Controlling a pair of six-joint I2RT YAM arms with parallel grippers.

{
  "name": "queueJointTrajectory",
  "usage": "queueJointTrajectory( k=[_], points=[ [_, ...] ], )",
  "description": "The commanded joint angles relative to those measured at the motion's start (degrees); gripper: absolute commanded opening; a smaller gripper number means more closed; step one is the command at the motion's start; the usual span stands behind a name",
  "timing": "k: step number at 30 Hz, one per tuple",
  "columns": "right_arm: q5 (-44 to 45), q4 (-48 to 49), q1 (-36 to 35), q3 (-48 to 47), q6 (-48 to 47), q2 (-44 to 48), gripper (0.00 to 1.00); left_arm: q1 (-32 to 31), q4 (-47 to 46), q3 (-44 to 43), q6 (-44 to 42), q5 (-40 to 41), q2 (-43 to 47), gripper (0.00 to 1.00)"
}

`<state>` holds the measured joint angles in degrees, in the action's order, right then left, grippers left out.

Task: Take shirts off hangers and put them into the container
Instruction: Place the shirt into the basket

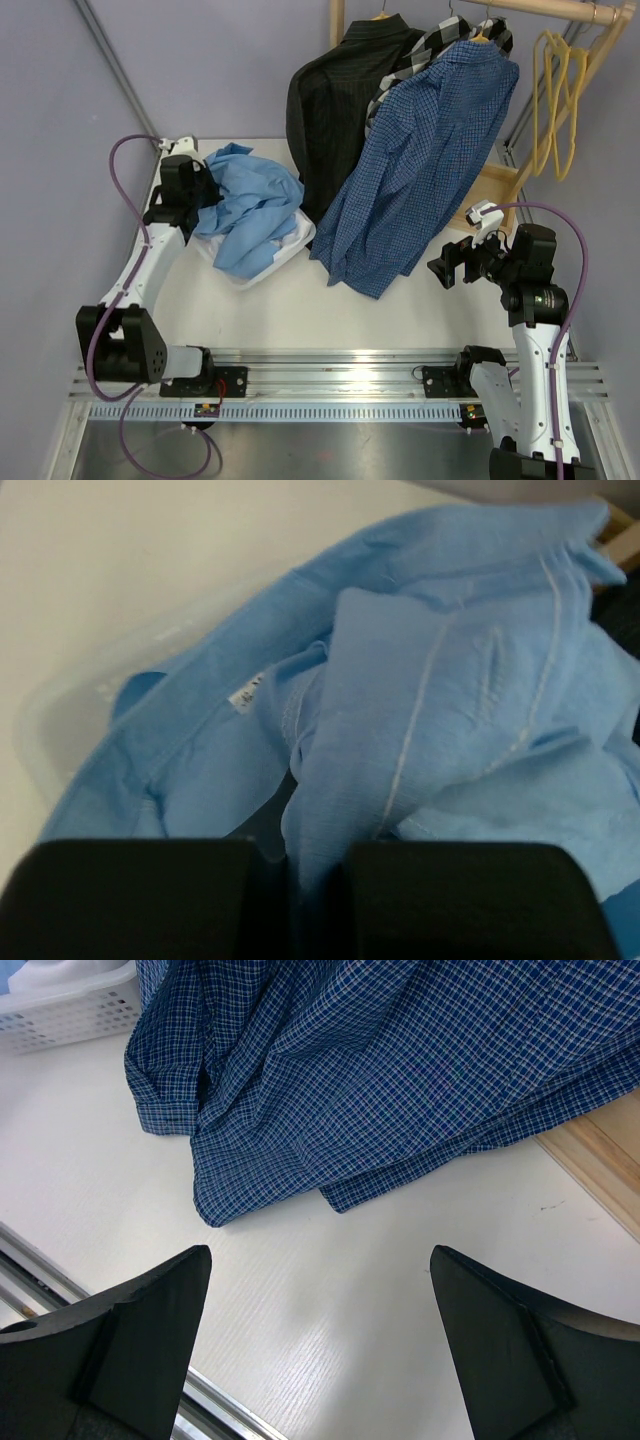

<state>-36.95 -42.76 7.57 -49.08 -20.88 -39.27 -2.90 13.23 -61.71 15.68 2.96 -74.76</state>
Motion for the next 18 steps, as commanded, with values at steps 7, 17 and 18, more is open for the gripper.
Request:
queueJointTrajectory(
  k=[7,17,18],
  points=[
    [0.0,1.0,0.3,-0.2,-0.8,0.2,0.99,0.3,3.5,-0.1,4.0,-18.3,-20.7,0.0],
    [0.4,1.3,0.3,-0.2,-0.7,0.3,0.99,0.3,7.8,-2.4,1.5,-13.6,-29.6,0.0],
    [0.4,1.3,0.2,-0.2,-0.7,0.4,0.99,0.3,8.1,-2.4,1.4,-13.3,-28.7,0.0]
  ],
)
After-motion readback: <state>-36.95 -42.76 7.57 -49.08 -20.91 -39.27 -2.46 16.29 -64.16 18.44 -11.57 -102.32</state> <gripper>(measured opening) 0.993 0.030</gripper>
